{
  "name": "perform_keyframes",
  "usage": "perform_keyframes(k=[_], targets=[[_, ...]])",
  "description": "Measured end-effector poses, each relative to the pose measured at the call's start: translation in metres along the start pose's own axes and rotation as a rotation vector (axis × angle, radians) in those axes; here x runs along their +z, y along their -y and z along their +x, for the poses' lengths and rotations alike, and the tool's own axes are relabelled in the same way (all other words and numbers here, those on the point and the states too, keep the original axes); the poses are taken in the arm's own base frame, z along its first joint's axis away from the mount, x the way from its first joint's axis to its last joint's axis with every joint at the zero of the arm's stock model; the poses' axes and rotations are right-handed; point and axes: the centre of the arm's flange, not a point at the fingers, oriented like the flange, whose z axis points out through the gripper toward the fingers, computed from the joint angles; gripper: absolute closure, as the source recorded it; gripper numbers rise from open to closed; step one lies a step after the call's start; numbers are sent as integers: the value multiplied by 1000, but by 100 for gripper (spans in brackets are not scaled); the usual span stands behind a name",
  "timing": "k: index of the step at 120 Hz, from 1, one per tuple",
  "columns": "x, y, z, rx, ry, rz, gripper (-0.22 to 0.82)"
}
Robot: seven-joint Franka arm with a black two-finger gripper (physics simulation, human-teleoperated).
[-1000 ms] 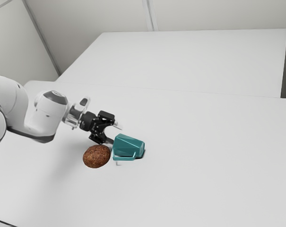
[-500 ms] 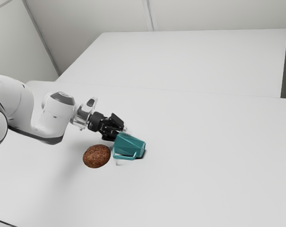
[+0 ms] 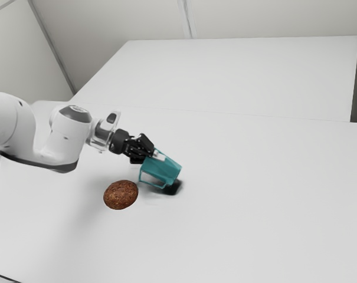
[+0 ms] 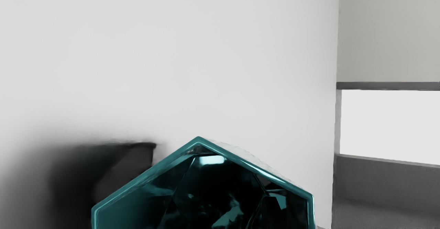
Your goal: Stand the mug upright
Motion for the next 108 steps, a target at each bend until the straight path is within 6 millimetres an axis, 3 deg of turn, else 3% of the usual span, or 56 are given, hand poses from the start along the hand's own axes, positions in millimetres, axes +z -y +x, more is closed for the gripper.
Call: perform_keyframes(k=[18,32,48,63,92,108], targets=[[-13,-75,42,215,64,138,76],[-15,-98,72,390,157,405,76],[-10,-75,95,521,235,717,76],[-4,-62,109,592,232,889,77],[14,-35,113,560,174,973,77],[17,-29,113,515,137,974,77]])
